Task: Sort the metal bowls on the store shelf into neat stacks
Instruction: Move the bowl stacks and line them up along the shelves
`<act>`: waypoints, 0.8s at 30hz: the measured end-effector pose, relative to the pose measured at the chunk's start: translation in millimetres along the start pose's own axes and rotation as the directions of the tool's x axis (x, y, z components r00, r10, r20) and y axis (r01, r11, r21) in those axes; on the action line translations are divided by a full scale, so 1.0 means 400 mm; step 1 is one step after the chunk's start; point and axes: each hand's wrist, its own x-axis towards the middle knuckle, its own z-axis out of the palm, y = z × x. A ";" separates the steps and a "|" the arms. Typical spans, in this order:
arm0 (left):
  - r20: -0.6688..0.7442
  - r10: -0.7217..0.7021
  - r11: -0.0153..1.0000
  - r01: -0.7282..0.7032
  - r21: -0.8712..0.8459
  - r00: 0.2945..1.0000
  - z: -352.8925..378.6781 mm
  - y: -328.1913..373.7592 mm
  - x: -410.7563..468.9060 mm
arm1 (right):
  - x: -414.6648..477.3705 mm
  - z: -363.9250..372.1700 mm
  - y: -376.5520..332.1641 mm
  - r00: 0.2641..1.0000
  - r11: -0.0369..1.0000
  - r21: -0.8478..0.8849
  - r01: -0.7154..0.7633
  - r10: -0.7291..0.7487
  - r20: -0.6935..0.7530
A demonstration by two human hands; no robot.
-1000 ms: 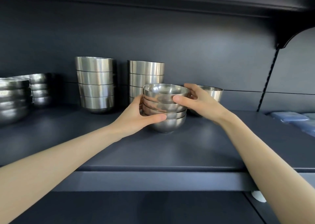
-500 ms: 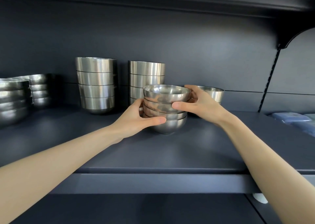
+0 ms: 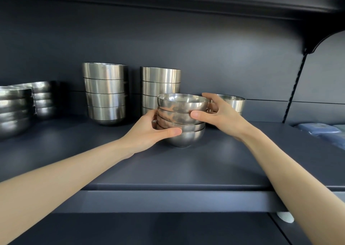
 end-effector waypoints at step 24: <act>0.083 -0.070 0.997 0.073 -0.034 0.994 -0.008 -0.010 0.004 | 0.006 -0.005 0.001 1.000 0.999 0.031 -0.007 0.007 -0.009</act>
